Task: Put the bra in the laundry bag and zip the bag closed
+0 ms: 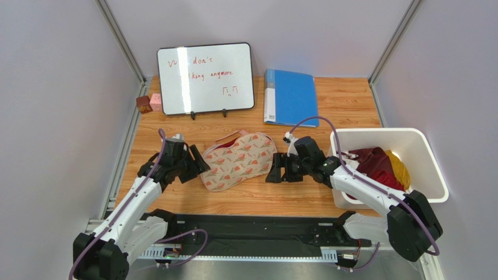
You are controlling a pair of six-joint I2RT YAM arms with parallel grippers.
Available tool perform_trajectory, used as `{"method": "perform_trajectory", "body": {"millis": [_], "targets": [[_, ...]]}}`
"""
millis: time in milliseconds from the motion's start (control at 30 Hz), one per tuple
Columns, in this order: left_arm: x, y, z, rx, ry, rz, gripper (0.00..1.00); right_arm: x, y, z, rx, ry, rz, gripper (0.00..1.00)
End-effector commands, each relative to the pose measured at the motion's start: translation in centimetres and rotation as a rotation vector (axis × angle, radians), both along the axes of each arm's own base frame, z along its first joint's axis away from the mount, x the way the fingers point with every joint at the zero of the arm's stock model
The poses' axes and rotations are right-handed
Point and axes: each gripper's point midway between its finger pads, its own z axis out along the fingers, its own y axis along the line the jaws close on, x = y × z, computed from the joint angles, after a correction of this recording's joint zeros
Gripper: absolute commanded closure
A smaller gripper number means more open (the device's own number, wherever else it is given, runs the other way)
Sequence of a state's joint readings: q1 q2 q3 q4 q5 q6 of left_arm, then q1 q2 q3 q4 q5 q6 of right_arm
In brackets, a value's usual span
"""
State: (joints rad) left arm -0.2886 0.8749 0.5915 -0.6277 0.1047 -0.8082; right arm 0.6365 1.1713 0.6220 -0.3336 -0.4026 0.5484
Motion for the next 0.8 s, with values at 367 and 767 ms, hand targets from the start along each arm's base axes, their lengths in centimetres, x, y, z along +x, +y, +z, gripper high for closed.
{"method": "perform_trajectory", "body": {"millis": [367,767], "targets": [[5.0,0.1,1.7,0.081,-0.109,-0.022,0.36,11.2,3.7,6.3,0.009,-0.221,-0.045,0.41],[9.8,-2.8,2.0,0.117,-0.089,-0.355,0.09,6.5,4.5,5.2,0.098,-0.122,0.049,0.42]]}}
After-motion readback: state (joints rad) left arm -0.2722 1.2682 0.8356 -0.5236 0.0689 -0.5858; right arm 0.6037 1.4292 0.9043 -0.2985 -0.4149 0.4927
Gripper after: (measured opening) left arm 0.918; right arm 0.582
